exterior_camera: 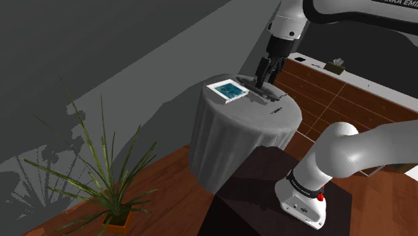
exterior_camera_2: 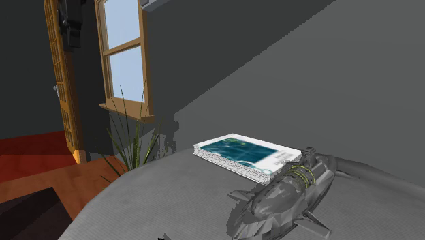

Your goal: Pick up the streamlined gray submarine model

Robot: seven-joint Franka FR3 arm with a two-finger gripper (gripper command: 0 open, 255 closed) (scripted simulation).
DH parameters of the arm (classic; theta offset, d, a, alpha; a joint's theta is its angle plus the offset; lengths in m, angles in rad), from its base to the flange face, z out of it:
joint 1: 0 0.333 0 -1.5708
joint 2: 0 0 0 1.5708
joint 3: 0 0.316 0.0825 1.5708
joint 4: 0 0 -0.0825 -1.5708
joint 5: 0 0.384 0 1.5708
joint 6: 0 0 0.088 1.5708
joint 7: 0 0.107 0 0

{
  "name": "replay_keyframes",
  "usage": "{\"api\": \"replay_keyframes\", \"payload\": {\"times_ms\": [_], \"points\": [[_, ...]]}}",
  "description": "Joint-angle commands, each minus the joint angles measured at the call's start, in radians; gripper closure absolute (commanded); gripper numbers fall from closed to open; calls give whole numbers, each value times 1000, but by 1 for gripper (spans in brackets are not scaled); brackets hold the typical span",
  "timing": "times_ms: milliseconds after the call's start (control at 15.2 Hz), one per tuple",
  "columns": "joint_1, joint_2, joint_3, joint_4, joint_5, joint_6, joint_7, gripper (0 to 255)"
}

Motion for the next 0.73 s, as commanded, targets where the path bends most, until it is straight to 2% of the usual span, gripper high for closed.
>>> {"api": "replay_keyframes", "payload": {"times_ms": [0, 660], "points": [[0, 0, 0, 0, 0, 0, 0, 0], [-80, 148, -165, -22, -137, 172, -197, 0]]}}
